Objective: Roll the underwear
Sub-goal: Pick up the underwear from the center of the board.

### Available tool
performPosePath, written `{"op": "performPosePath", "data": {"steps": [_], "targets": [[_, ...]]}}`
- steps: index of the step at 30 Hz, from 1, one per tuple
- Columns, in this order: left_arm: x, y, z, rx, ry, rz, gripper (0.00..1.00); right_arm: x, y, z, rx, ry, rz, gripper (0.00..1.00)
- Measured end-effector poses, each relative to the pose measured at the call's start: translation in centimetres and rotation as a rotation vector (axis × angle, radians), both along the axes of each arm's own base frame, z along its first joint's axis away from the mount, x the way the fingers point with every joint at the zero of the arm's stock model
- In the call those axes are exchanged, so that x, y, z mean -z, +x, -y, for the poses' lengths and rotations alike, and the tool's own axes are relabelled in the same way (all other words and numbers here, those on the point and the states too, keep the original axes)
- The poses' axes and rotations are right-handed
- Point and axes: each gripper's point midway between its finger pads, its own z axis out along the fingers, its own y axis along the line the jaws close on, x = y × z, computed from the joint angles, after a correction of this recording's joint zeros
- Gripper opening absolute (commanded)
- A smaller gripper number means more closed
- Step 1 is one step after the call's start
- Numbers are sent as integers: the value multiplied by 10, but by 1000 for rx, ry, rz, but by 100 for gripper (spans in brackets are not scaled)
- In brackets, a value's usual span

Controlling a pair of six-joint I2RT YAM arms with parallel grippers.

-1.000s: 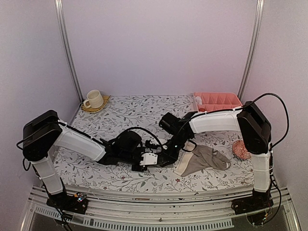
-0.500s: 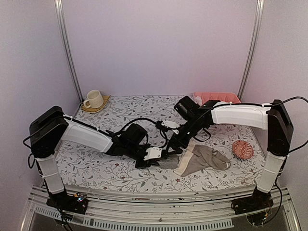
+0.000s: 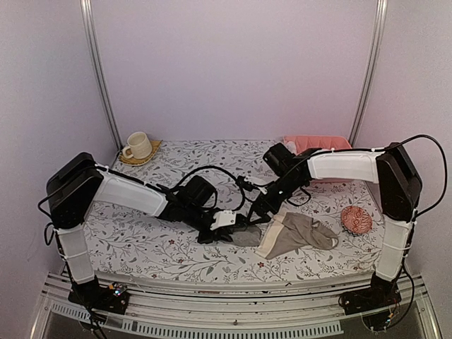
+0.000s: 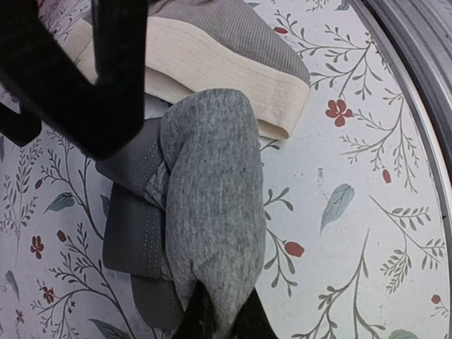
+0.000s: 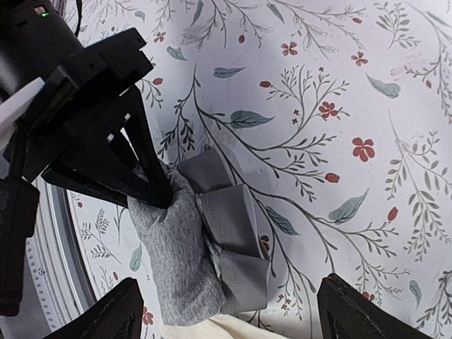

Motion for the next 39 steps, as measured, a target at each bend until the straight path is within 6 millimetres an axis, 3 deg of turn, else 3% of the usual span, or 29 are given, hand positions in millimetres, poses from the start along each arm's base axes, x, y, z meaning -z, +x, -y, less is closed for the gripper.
{"op": "performPosePath", "data": {"steps": [10,16,19,23,29,39], "targets": [[-1,3,4,-14,5,-24,0,38,-13,-7,-37,12,-153,87],[2,7,9,-21,6,-40,0,49,-19,-10,-50,23,-205,85],[2,9,11,-23,6,-46,0,48,-20,-11,-53,30,-211,78],[3,12,15,-27,3,-59,0,49,-19,-11,-53,33,-216,60],[3,14,14,-32,4,-81,0,49,-20,-12,-57,43,-236,56],[3,21,17,-47,15,-139,0,46,-20,-11,-57,48,-249,39]]}}
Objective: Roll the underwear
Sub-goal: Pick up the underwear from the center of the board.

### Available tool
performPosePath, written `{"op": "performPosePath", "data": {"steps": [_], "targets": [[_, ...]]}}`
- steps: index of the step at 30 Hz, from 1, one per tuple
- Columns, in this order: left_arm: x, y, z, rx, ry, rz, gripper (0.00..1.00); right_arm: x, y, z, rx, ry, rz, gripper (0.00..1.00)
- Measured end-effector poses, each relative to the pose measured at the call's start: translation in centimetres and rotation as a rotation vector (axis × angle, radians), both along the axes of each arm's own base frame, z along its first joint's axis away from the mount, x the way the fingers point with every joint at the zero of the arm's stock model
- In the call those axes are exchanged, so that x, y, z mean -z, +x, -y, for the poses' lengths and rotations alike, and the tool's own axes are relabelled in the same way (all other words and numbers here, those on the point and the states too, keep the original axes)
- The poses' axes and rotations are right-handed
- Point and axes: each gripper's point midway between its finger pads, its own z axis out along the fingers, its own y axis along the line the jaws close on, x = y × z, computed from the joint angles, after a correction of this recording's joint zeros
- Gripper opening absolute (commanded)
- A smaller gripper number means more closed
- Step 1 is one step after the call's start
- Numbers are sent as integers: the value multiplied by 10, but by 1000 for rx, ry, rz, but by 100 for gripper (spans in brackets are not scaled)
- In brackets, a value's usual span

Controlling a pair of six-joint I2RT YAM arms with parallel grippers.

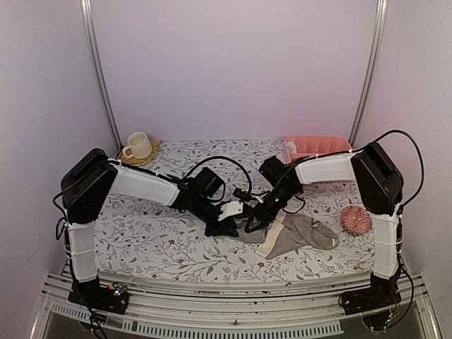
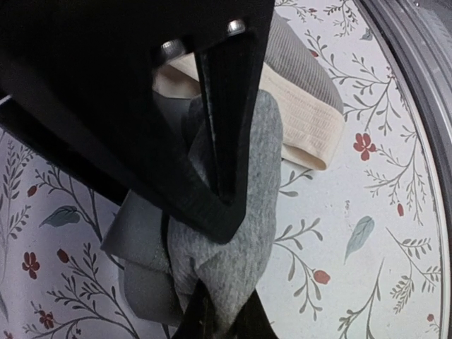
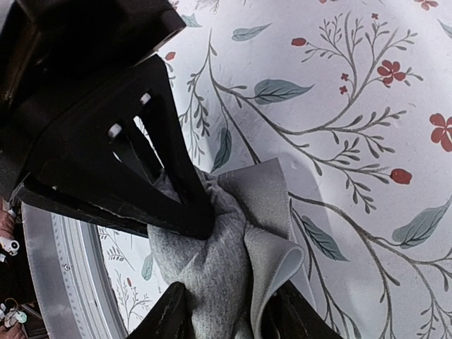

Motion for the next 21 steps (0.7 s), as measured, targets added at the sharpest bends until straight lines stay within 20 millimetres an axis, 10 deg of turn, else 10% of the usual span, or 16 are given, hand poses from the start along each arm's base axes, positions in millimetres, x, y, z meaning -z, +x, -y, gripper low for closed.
{"op": "performPosePath", "data": {"steps": [11,21], "targets": [[0,3,0,-10,-1,-48,2,-5,2,-1,7,1,-7,6],[4,5,-9,-53,38,-52,60,-6,3,-2,6,1,-1,3]]}}
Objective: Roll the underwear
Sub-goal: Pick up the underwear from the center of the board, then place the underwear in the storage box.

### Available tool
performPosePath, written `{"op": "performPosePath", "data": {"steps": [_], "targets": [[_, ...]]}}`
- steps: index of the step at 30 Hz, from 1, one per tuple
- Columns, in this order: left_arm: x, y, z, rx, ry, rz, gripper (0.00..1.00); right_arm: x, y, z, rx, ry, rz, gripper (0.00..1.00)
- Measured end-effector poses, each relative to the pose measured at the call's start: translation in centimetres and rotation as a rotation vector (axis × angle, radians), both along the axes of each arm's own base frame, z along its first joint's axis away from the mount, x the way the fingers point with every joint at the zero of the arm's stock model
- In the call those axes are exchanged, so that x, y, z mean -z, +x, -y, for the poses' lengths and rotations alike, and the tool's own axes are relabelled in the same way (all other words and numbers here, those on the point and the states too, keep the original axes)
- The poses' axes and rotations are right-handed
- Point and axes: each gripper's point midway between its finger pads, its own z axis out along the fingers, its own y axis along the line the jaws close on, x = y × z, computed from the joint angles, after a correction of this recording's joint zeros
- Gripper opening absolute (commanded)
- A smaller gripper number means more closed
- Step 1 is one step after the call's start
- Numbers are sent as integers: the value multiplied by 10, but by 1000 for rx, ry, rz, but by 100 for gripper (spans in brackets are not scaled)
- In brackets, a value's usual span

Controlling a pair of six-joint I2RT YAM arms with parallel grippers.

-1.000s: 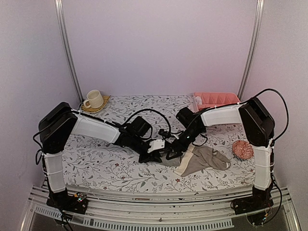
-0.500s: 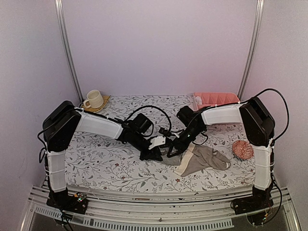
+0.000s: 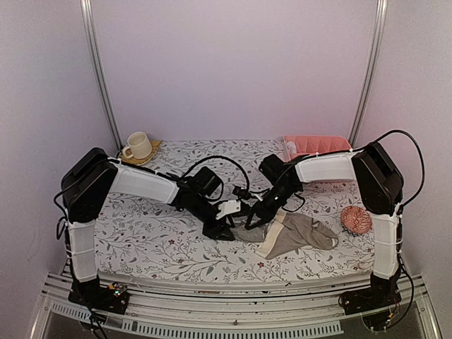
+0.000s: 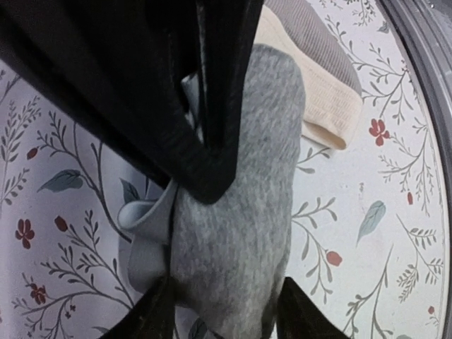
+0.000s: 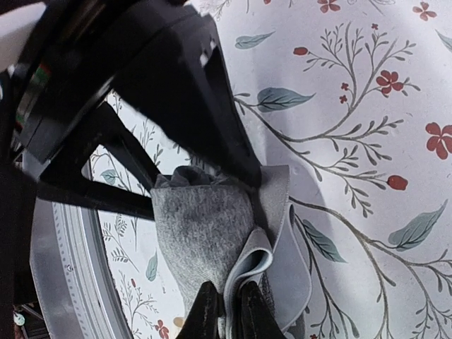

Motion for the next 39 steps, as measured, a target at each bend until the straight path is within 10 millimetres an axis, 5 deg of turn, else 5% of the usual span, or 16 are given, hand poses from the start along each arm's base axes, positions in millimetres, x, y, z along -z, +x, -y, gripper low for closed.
{"op": "performPosePath", "data": {"steps": [5,9,15,18,24,28,35,39], "targets": [[-4,15,-24,-95,45,16,83,-2,0,0,-9,2,14,2],[-35,26,-41,-157,19,68,97,-6,4,1,-4,-2,41,2],[-102,33,-62,-222,-100,211,99,-27,28,11,77,-15,127,2],[-115,41,-80,-275,-132,263,99,-53,47,16,141,3,208,2],[-95,39,-101,-324,-125,257,99,-127,101,29,321,74,415,2],[-86,32,-102,-316,-133,231,99,-163,146,59,496,116,510,2],[-94,26,-101,-304,-189,245,98,-202,236,140,831,94,663,2],[-97,24,-101,-301,-205,257,99,-203,281,180,1009,41,726,2]]}}
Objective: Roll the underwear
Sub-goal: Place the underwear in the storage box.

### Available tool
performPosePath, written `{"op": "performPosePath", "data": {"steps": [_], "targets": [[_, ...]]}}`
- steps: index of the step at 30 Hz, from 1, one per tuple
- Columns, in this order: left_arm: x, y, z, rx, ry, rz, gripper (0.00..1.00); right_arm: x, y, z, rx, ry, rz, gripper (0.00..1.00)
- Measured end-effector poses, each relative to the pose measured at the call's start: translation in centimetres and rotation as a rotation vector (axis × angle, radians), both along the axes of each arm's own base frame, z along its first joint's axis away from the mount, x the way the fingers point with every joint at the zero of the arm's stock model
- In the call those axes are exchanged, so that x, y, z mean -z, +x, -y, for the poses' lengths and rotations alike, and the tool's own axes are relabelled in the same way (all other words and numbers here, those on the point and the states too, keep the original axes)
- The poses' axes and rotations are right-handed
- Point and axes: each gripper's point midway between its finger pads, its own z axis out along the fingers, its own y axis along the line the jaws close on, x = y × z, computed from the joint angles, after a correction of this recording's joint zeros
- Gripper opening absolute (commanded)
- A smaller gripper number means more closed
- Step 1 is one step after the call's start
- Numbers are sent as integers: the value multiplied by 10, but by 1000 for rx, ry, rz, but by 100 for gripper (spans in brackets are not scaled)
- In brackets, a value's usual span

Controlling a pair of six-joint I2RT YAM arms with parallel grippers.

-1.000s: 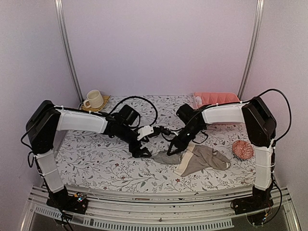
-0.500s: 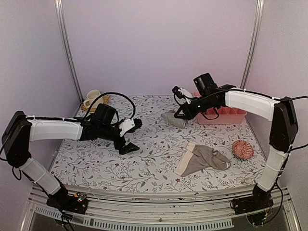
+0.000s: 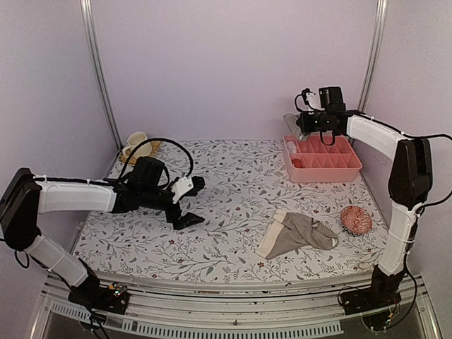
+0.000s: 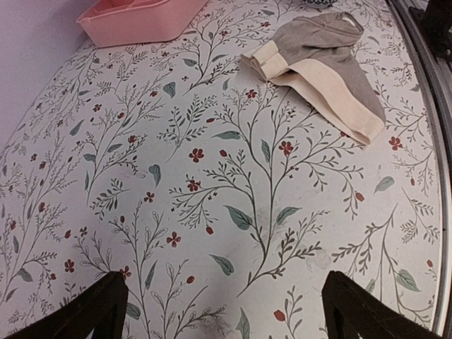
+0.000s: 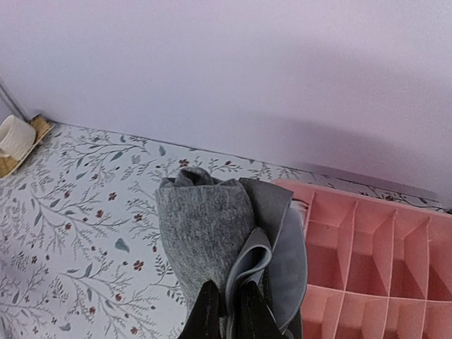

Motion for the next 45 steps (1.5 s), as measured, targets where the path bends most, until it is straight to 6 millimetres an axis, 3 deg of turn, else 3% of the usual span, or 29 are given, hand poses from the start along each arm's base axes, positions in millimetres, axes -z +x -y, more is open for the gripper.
{"op": "performPosePath", "data": {"steps": [7,15,19,22,34,40,45], "targets": [[4,-4,-2,6,-11,8,98,16,80,27,195,-33,49,2],[2,-3,0,11,-23,25,98,83,123,60,321,6,-28,2],[2,-3,0,14,-24,24,98,116,127,88,384,23,-96,2],[3,-4,1,17,-26,22,98,126,128,99,404,33,-117,2],[6,-5,2,23,-25,13,98,127,129,91,378,75,-138,2],[5,-5,2,26,-28,12,98,145,120,90,384,77,-181,2],[5,-6,2,29,-29,10,98,149,113,83,380,66,-206,2]]}}
